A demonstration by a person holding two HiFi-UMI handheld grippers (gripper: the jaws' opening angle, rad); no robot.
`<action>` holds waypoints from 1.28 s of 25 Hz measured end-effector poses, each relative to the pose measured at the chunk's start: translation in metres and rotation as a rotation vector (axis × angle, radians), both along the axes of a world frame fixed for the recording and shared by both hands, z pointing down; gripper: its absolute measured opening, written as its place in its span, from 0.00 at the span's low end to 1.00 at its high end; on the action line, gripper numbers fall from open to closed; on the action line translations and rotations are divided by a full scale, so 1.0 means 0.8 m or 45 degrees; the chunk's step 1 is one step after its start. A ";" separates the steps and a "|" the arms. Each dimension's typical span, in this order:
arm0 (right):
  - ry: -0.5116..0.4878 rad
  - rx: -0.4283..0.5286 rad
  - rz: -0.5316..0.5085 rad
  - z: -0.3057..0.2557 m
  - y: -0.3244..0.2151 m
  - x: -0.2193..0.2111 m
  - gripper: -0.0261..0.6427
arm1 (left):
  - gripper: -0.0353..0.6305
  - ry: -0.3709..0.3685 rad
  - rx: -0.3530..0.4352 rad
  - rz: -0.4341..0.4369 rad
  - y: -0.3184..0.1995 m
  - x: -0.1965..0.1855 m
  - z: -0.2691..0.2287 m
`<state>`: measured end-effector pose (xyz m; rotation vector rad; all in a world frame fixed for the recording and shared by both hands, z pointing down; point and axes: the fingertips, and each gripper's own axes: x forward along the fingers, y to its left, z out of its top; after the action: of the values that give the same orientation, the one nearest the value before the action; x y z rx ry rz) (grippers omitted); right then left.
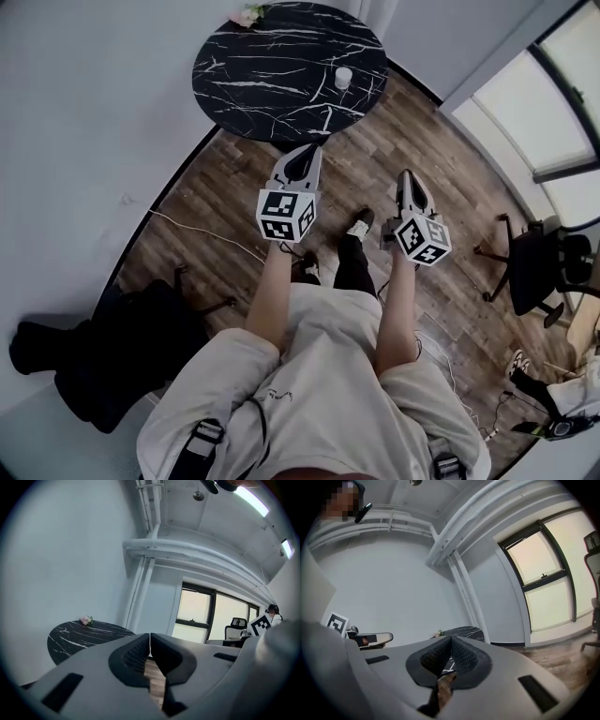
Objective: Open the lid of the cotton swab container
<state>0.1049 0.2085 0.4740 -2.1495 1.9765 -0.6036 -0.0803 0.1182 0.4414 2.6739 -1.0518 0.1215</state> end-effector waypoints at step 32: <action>-0.224 0.001 -0.308 0.055 -0.356 0.190 0.09 | 0.09 -0.217 -0.058 -0.202 -0.284 0.199 0.075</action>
<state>0.2571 -0.0759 0.5178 -1.7993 2.1510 -0.7977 0.0786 -0.1088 0.5013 2.5636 -1.2910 0.3435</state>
